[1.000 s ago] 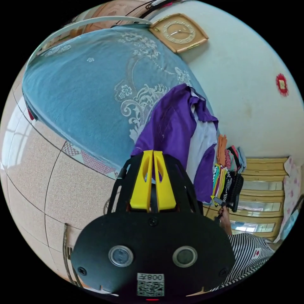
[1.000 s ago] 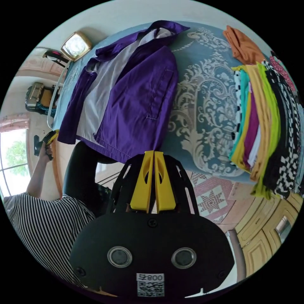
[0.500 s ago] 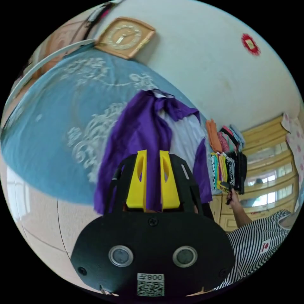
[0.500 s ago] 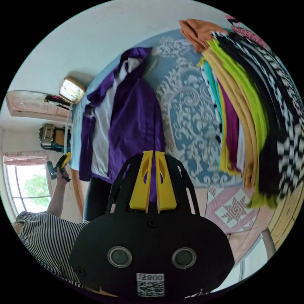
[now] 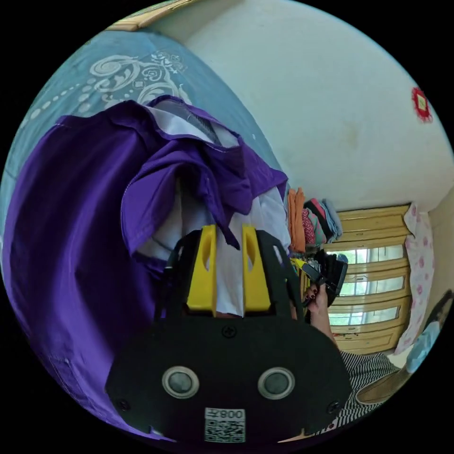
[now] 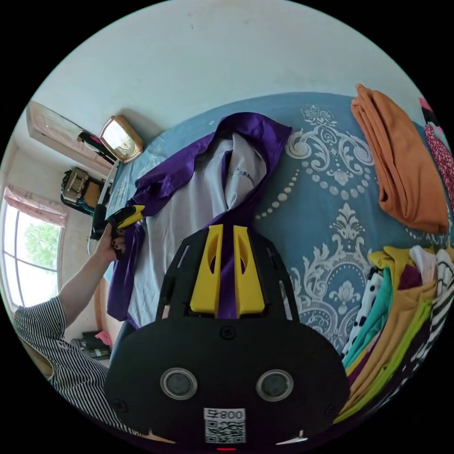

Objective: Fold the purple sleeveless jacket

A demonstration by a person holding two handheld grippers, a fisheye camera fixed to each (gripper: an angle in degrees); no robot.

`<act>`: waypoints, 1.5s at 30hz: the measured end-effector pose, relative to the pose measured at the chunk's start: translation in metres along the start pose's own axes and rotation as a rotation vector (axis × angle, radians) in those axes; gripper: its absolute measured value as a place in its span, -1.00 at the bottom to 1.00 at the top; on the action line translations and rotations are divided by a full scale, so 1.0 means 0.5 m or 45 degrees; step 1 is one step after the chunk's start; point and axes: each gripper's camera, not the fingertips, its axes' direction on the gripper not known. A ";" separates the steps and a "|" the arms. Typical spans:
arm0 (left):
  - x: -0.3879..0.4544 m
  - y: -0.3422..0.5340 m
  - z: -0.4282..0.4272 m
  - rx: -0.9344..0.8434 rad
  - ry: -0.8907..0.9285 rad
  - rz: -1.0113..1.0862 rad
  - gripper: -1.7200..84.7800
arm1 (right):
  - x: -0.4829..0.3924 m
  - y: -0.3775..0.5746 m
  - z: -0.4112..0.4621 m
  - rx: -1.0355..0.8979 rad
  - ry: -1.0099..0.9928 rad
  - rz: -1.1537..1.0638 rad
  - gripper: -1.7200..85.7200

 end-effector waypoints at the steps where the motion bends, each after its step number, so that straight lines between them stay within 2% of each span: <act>1: -0.006 -0.009 0.003 0.002 0.008 -0.014 -0.86 | 0.006 -0.009 0.006 0.003 -0.007 0.012 -0.84; 4: -0.008 -0.049 -0.005 0.088 0.230 0.033 -0.91 | 0.029 -0.053 0.027 0.031 -0.073 0.055 -0.83; 6: 0.025 -0.094 -0.045 0.233 0.378 0.139 -0.93 | 0.023 -0.089 0.027 0.089 -0.093 0.031 -0.84; 8: 0.062 -0.147 -0.076 0.300 0.405 0.238 -0.93 | 0.004 -0.121 0.025 0.123 -0.110 -0.018 -0.85; 14: 0.161 -0.356 -0.117 0.452 0.344 0.383 -0.94 | -0.119 -0.282 0.083 0.074 -0.094 -0.272 -0.90; 17: 0.165 -0.431 -0.102 0.496 0.273 0.343 -0.94 | -0.192 -0.393 0.155 -0.022 0.019 -0.377 -0.93; 20: 0.141 -0.480 -0.067 0.506 0.306 0.297 -0.93 | -0.247 -0.507 0.230 -0.094 0.045 -0.434 -0.95; 23: 0.105 -0.522 -0.015 0.461 0.206 0.253 -0.91 | -0.270 -0.619 0.302 -0.165 0.152 -0.377 -0.96; 27: 0.043 -0.571 0.069 0.312 0.202 0.246 -0.82 | -0.269 -0.739 0.316 -0.089 0.158 -0.255 -0.96; 32: -0.010 -0.570 0.081 0.443 0.277 0.283 -0.79 | -0.278 -0.812 0.340 -0.132 0.174 -0.289 -0.96; 35: -0.037 -0.557 0.114 0.282 0.241 0.298 -0.78 | -0.284 -0.833 0.382 -0.366 0.234 -0.360 -0.95; 41: -0.079 -0.448 0.091 0.264 0.417 0.406 -0.78 | -0.226 -0.794 0.222 -0.149 0.046 -0.388 -0.90; 45: -0.124 -0.340 0.051 0.286 0.308 0.424 -0.78 | -0.094 -0.663 0.099 0.011 -0.032 -0.249 -0.85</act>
